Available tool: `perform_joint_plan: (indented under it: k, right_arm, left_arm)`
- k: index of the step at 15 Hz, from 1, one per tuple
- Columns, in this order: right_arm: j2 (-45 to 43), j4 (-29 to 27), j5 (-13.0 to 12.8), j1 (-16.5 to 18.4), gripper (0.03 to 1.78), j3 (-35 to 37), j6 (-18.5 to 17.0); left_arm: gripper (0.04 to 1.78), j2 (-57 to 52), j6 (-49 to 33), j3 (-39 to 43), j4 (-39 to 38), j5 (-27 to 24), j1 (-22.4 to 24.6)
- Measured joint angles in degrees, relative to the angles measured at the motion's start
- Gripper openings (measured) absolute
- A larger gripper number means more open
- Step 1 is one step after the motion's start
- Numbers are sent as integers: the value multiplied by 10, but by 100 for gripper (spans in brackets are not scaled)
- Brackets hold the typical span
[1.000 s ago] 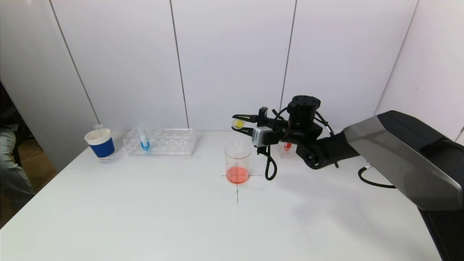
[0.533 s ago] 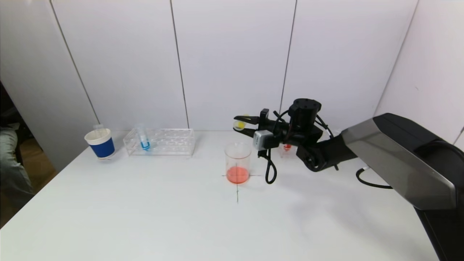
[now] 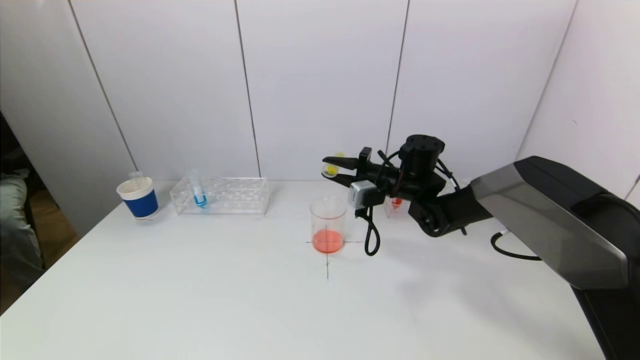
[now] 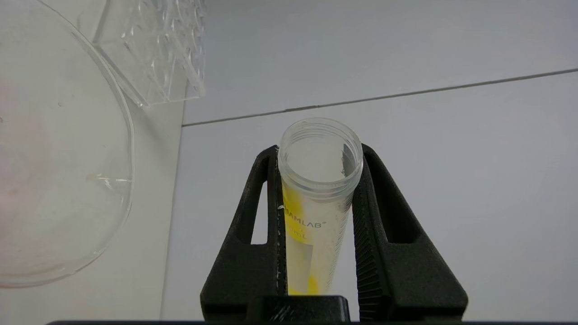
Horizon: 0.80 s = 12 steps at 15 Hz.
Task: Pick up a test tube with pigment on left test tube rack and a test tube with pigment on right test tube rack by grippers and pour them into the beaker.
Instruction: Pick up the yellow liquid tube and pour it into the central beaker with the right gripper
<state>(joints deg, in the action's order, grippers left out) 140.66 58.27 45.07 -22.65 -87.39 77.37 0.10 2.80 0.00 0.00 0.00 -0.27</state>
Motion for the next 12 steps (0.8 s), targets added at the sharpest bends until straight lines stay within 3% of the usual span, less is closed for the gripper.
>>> perform_joint_plan:
  k: [12]
  right_arm:
    - [0, 31, -3, 1, 48, 0, 41]
  left_arm:
    - [176, 0, 0, 0, 0, 0, 0]
